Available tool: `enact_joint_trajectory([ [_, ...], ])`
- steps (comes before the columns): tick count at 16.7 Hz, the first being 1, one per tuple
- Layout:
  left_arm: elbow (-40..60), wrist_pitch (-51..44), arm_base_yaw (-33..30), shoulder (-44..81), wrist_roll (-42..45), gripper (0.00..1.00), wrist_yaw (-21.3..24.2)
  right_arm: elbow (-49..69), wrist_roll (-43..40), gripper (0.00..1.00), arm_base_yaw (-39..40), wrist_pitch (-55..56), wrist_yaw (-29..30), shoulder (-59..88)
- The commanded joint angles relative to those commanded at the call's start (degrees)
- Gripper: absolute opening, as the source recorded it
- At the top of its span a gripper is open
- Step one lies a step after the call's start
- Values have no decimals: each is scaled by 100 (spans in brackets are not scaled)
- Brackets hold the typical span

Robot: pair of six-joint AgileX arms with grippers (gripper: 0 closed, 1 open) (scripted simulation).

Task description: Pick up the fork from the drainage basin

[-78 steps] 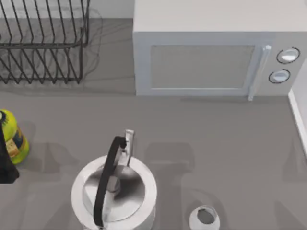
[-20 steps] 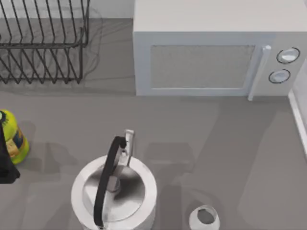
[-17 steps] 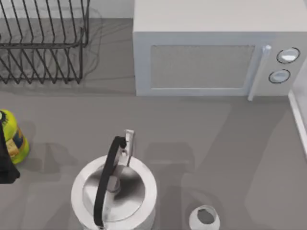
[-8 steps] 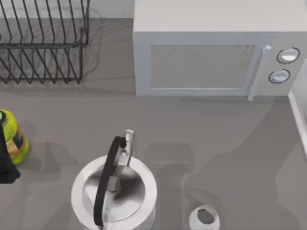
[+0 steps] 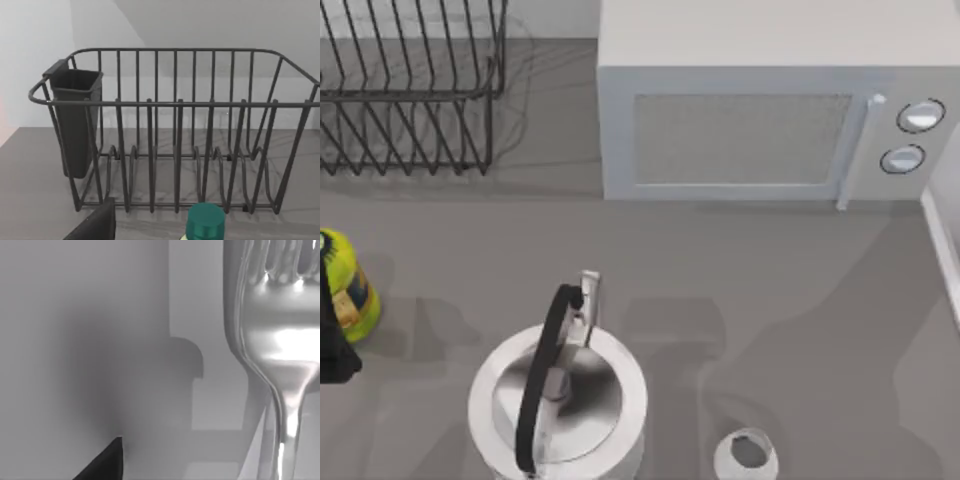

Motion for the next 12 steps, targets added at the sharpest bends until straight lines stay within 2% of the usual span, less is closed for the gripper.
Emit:
enact_joint_trajectory([
  [8, 0, 0, 0, 0, 0, 100, 0, 0, 0, 2, 0, 0, 0, 0],
  [12, 0, 0, 0, 0, 0, 100, 0, 0, 0, 0, 0, 0, 0, 0],
])
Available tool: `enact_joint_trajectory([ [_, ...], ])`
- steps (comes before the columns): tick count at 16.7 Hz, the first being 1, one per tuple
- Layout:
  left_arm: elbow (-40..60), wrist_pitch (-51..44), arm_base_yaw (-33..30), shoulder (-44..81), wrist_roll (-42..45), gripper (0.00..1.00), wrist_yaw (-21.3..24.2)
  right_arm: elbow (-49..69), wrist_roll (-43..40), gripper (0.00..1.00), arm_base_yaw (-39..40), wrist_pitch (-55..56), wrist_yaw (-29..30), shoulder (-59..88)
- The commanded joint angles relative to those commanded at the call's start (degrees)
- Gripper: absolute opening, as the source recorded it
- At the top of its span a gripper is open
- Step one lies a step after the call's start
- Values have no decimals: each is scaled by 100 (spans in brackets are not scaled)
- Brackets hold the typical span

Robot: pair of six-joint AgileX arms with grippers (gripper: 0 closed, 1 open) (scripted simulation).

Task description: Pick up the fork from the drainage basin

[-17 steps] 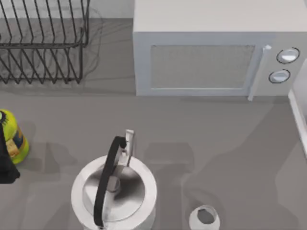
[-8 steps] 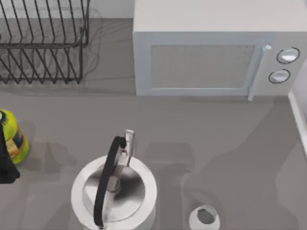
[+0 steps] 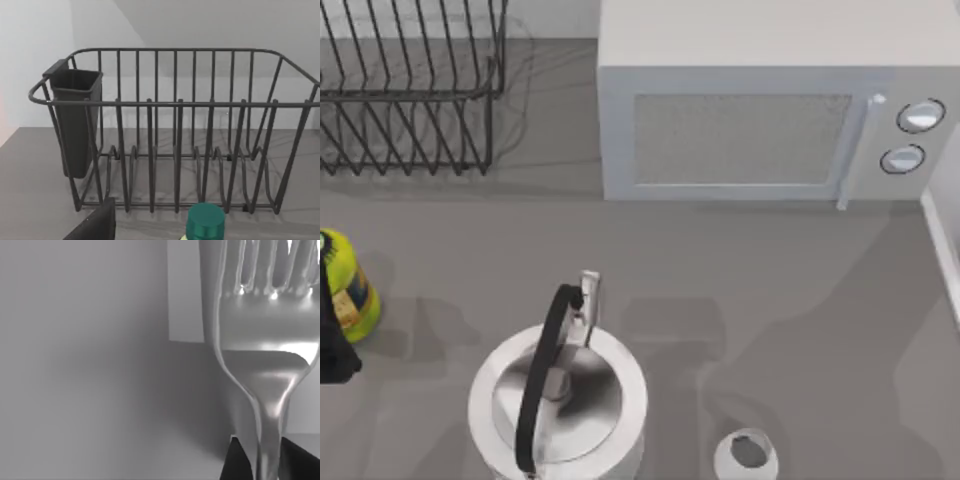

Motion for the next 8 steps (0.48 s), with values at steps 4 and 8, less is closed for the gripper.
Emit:
enact_joint_trajectory([
  [4, 0, 0, 0, 0, 0, 100, 0, 0, 0, 0, 0, 0, 0, 0],
  [8, 0, 0, 0, 0, 0, 100, 0, 266, 55, 0, 15, -297, -68, -320],
])
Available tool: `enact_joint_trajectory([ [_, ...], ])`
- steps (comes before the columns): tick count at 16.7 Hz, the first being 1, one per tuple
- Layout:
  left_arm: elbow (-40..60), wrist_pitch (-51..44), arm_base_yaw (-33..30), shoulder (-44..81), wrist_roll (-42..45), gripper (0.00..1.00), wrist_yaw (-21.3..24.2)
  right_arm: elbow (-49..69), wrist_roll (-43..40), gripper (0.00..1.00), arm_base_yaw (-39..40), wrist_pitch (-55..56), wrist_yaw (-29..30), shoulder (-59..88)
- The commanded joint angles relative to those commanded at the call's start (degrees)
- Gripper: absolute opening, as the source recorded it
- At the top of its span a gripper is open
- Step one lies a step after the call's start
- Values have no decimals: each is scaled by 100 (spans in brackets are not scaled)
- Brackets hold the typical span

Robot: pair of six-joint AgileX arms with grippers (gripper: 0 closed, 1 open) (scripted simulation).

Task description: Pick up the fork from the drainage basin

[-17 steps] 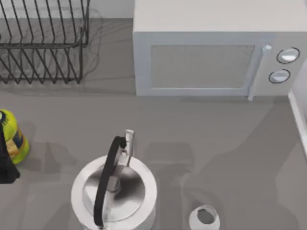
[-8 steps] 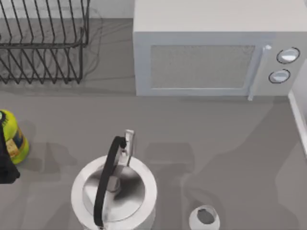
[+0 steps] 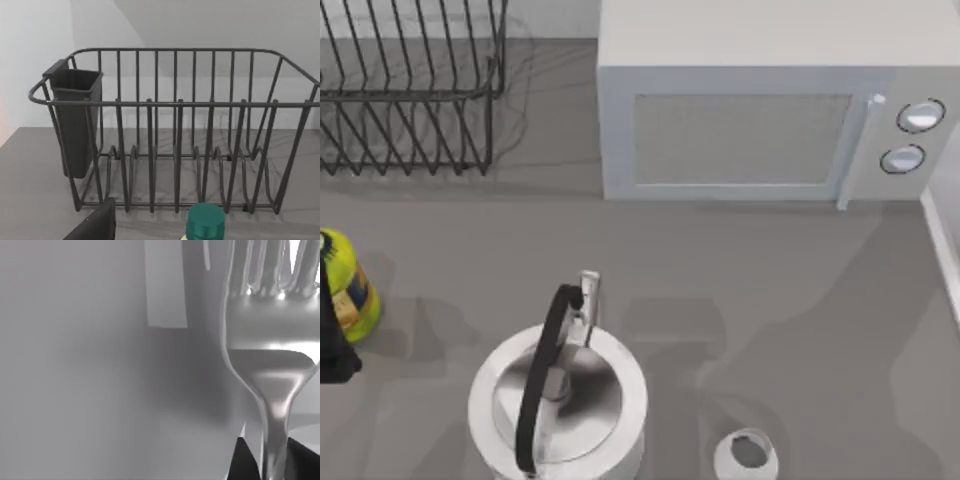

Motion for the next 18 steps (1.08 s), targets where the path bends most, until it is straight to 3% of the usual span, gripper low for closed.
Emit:
enact_joint_trajectory([
  [9, 0, 0, 0, 0, 0, 100, 0, 1633, -14, 0, -8, -2388, -9, -671],
  [18, 0, 0, 0, 0, 0, 100, 0, 1575, 125, 0, 98, -2716, -13, -896],
])
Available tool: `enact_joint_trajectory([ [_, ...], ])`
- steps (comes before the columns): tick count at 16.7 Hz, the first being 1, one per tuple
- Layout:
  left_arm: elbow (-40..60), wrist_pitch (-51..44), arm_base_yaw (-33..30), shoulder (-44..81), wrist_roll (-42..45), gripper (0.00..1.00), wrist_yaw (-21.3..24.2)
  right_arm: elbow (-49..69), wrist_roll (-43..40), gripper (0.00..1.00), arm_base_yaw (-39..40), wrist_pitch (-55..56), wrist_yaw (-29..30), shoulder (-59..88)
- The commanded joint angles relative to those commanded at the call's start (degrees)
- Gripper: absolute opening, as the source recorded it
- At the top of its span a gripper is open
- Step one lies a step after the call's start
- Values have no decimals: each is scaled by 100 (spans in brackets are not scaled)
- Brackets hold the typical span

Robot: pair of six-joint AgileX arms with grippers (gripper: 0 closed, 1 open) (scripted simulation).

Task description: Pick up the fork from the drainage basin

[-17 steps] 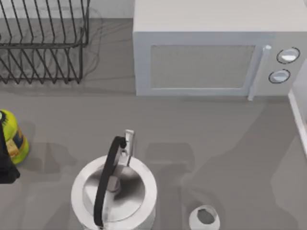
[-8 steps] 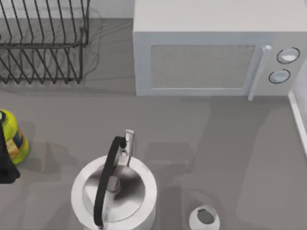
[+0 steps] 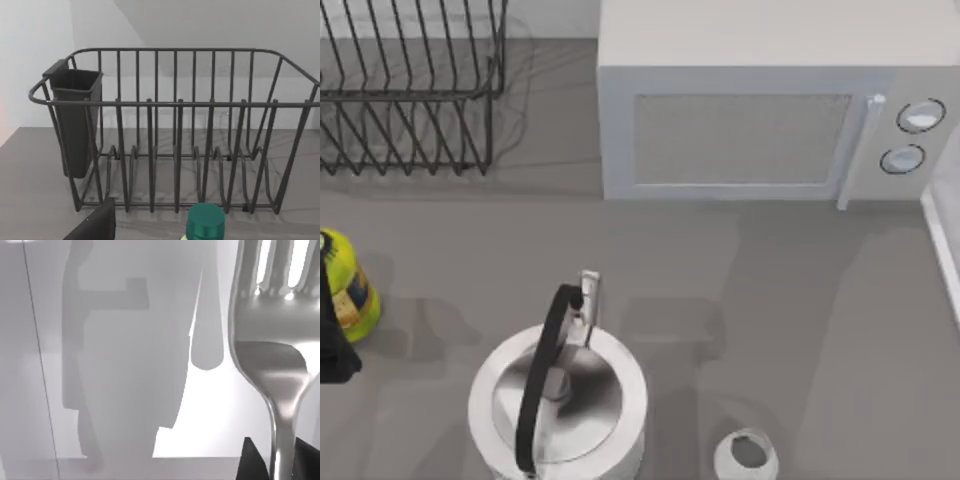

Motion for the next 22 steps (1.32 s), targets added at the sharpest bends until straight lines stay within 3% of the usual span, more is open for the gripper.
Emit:
enact_joint_trajectory([
  [5, 0, 0, 0, 0, 0, 100, 0, -1238, 857, 0, 710, -870, 14, -1058],
  [10, 0, 0, 0, 0, 0, 100, 0, -2758, 2088, 0, 1989, -1420, 15, -2347],
  [16, 0, 0, 0, 0, 0, 100, 0, -3248, 3435, 0, 3649, -644, -30, -3113],
  [22, 0, 0, 0, 0, 0, 100, 0, -3095, 3876, 0, 3995, -101, 37, -3152],
])
